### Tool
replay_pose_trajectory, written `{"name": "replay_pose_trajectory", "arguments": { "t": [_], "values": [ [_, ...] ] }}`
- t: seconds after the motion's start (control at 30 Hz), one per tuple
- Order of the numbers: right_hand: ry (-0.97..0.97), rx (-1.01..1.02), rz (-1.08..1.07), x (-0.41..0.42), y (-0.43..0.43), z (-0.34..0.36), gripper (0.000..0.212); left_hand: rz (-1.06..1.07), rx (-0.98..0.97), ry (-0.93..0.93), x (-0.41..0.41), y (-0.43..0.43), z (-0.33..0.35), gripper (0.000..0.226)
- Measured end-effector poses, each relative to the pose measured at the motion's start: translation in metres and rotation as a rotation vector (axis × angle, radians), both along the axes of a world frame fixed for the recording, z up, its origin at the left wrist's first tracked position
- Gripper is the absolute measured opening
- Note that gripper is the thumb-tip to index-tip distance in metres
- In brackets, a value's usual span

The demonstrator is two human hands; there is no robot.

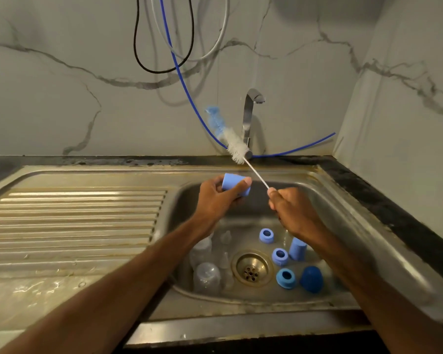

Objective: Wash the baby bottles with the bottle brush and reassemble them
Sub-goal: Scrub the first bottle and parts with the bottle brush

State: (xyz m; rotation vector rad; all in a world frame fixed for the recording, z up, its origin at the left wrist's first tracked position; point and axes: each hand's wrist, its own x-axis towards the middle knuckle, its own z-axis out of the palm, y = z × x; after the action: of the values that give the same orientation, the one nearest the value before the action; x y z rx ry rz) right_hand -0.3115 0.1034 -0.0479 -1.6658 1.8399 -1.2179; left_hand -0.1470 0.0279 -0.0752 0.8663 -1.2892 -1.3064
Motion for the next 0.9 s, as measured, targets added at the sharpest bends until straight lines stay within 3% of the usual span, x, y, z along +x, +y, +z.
{"name": "replay_pose_trajectory", "arguments": {
  "t": [0.17,0.37,0.6,0.9],
  "values": [
    [0.194,-0.314,-0.103,-0.019,-0.005,0.0,0.056,-0.015,-0.076,-0.323,-0.003,-0.001,-0.014,0.05],
    [0.257,-0.573,-0.225,-0.052,-0.003,0.005,0.051,-0.119,-0.407,-0.796,-0.005,0.0,-0.019,0.048],
    [0.162,-0.612,-0.366,-0.071,-0.007,-0.008,0.043,-0.225,-0.6,-1.02,-0.052,-0.015,-0.033,0.055],
    [0.149,-0.578,-0.516,-0.081,-0.016,-0.023,0.037,-0.356,-0.546,-1.329,-0.15,-0.079,-0.078,0.063]
  ]
}}
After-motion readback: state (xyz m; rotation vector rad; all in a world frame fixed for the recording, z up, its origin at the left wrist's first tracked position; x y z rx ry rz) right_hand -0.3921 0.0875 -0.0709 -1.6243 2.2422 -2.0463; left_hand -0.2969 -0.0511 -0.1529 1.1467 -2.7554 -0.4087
